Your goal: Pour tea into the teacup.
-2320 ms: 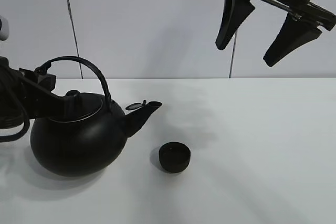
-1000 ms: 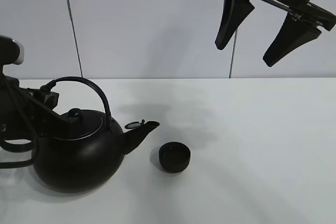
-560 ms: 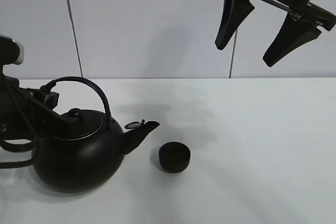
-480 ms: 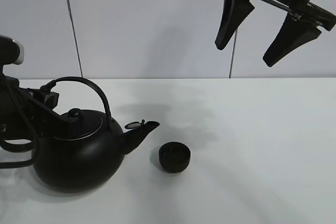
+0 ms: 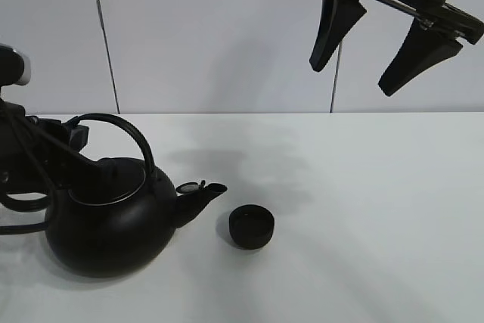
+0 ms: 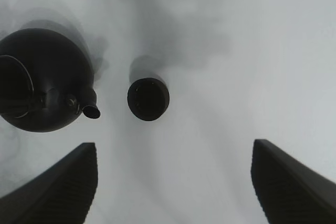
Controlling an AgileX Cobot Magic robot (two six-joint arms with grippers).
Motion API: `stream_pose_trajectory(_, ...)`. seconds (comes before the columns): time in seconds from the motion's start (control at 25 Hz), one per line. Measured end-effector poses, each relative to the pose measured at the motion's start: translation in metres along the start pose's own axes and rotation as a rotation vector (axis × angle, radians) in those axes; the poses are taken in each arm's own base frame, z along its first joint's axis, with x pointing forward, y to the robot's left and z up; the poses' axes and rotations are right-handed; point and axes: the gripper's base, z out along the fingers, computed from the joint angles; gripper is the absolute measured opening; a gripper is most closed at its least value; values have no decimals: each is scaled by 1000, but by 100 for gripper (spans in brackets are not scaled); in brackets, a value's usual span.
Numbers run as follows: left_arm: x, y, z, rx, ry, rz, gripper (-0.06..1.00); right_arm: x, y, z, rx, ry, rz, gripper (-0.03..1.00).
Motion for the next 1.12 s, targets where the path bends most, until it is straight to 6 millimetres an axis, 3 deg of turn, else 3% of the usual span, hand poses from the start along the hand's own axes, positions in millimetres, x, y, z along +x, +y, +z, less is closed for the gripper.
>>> stream_pose_trajectory(0.52,-4,-7,-3,21,-39,3,35,0,0,0,0,-2,0,56)
stream_pose_trajectory(0.88,3,-6,-4,7,29,-26,36,0,0,0,0,-2,0,56)
stream_pose_trajectory(1.12,12,6,-21,-7,32,-100,36,0,0,0,0,-3,0,56)
